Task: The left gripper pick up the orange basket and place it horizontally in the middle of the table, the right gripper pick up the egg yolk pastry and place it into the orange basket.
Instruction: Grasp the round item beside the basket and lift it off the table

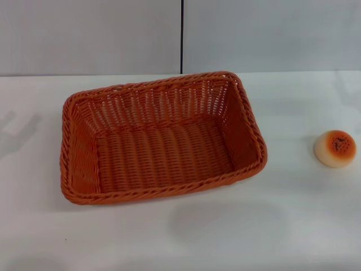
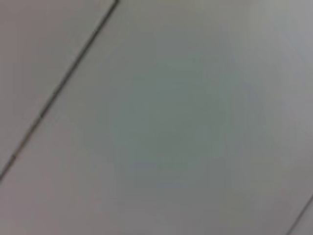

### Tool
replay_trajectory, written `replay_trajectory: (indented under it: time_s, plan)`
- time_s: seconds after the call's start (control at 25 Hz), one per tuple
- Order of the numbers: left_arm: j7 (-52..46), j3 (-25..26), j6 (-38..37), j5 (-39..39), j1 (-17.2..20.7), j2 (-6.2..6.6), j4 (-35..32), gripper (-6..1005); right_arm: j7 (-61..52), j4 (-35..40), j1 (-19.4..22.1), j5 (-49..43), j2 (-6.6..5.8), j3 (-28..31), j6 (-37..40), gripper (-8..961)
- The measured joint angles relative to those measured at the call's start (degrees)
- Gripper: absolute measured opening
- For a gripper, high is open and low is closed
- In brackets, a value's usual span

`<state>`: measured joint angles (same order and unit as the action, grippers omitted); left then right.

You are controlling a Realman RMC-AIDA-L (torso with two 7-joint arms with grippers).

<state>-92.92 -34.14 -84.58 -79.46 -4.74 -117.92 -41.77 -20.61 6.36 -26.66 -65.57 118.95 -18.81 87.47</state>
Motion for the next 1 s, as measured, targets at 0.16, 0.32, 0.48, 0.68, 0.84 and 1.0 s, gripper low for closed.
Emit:
replay_trajectory:
  time_s: [0.16, 0.32, 0.48, 0.68, 0.84, 1.0]
  plan:
    - [14.57, 7.25, -2.64, 0.32, -2.20, 0.05, 11.88, 812, -6.27, 5.96, 0.12, -3.39, -0.08, -2.08, -5.29, 625]
    - [19.10, 7.68, -2.59, 0.32, -2.77, 0.06, 14.87, 812, -16.38, 12.65, 0.29, -8.18, 0.00, -3.83, -8.43, 625]
    - [24.47, 7.94, -2.26, 0.46, -3.39, 0.05, 18.48, 812, -28.10, 20.34, 1.34, -11.91, 0.09, -5.48, -10.55, 624]
    - [27.52, 8.57, -2.17, 1.33, -4.78, -0.01, 22.39, 811, -53.89, 38.25, 3.82, -27.25, 0.12, -9.68, -13.33, 624]
    - [27.25, 8.96, -2.12, 1.40, -5.11, -0.02, 22.71, 811, -74.56, 49.69, 3.65, -44.11, -0.04, -10.25, -12.71, 624]
    - [27.25, 9.14, -2.02, 1.43, -5.24, -0.07, 22.93, 810, -93.61, 59.00, 1.73, -61.80, -0.45, -10.24, -8.30, 624]
